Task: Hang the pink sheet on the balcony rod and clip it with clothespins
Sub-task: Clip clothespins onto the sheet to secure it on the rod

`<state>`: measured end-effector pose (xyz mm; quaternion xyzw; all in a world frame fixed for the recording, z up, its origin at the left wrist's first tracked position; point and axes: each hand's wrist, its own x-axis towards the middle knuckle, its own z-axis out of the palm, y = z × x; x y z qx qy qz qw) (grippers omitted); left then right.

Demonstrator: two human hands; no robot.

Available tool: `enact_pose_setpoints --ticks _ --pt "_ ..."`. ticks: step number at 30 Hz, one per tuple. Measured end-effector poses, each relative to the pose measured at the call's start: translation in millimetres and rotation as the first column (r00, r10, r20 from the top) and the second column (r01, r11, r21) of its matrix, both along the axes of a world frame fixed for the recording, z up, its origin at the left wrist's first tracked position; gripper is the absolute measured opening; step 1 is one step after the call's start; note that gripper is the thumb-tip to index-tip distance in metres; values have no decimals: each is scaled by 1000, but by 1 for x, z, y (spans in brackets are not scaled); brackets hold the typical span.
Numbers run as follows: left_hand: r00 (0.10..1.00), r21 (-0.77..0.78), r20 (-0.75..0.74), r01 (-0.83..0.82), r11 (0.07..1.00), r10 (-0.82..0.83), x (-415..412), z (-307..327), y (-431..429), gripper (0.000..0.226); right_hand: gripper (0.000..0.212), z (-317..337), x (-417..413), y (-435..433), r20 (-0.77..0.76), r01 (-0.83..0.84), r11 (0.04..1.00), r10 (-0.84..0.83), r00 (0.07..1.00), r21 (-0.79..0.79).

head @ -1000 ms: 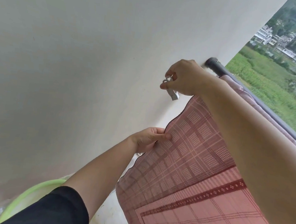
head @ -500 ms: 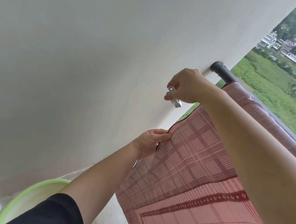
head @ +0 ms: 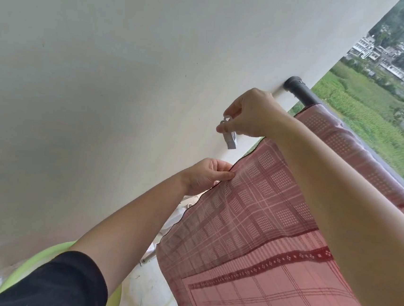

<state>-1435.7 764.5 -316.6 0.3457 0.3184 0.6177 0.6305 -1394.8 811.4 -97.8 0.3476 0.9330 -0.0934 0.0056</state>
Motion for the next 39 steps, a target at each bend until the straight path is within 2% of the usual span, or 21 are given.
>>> enact_pose_setpoints --ticks 7,14,20,23,25,27,29,31,32,34,36,39 --pt "994 -58 18 -106 993 108 1 -7 -4 36 36 -12 -4 -8 73 -14 1000 16 997 -24" --pt "991 -51 47 -125 991 127 0 -9 -3 19 25 -22 2 -6 142 79 996 -84 986 39" --pt "987 -50 25 -157 986 158 -1 -9 -7 29 37 -21 1 -12 350 35 994 -70 934 105" --pt "986 -52 9 -164 985 165 0 -6 -11 24 37 -22 3 -12 377 5 997 -35 926 81" --pt "987 -58 -5 -163 985 163 0 -4 -13 20 46 -22 3 -10 409 -28 997 -6 912 78" --pt "986 -71 -42 -164 984 161 -2 -3 -16 21 60 -23 4 -9 391 -53 996 19 920 77" --pt "964 -116 -149 -237 965 219 -4 -1 -20 21 66 -25 7 -7 235 -62 998 53 971 33" --pt "857 -168 -384 -430 887 343 -7 1 -26 19 61 -30 15 -10 36 -117 991 115 993 66" --pt "753 -168 -533 -540 825 385 -9 1 -29 21 57 -34 20 -14 -37 -149 979 156 987 140" --pt "483 -99 -799 -694 714 359 -15 -3 -38 32 48 -47 34 -25 -147 -204 921 264 953 332" --pt "251 1 -924 -754 657 289 -21 -11 -53 44 43 -69 50 -38 -248 -214 874 345 905 436" --pt "67 95 -971 -770 631 228 -21 -33 -81 54 43 -124 85 -56 -334 -161 892 318 887 422"
